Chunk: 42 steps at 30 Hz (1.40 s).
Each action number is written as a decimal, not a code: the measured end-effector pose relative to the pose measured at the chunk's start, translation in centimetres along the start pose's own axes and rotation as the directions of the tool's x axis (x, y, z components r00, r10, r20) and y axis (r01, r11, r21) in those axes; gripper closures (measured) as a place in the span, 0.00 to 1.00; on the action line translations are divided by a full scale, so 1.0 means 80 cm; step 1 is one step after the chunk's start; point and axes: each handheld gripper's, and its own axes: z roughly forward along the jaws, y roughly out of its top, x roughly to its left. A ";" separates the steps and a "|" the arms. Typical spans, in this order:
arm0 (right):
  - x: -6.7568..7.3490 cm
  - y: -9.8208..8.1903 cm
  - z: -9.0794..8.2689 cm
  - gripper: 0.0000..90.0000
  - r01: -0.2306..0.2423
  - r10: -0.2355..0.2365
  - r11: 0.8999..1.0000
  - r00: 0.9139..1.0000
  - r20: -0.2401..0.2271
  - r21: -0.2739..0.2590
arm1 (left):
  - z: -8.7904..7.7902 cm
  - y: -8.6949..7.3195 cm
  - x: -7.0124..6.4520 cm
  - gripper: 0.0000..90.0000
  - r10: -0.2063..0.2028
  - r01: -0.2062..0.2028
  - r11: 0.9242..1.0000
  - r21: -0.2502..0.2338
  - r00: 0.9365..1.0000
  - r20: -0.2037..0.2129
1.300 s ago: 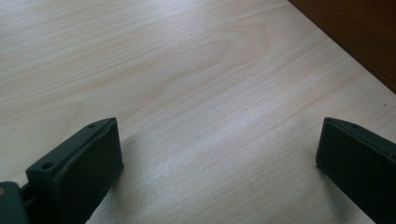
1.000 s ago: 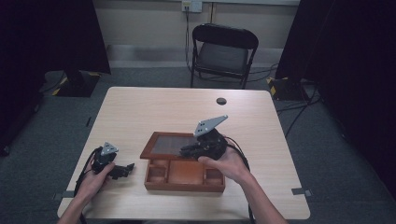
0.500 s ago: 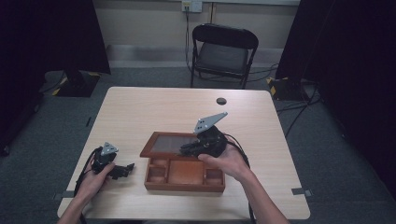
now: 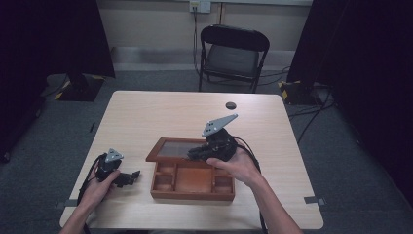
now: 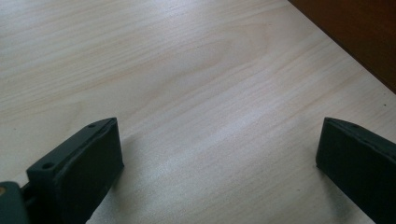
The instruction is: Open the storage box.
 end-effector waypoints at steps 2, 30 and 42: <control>-0.001 0.002 -0.001 0.92 0.002 -0.002 1.000 1.000 0.002 -0.001 | 0.000 0.000 0.000 0.00 -0.006 0.006 1.000 -0.004 1.000 0.001; -0.012 0.021 -0.008 0.92 0.009 -0.009 1.000 1.000 0.008 0.017 | 0.000 0.000 0.000 0.00 -0.006 0.006 1.000 -0.004 1.000 0.000; -0.015 0.022 -0.009 0.92 0.010 -0.010 1.000 1.000 0.006 0.012 | 0.000 0.000 -0.001 0.00 -0.006 0.006 1.000 -0.004 1.000 -0.001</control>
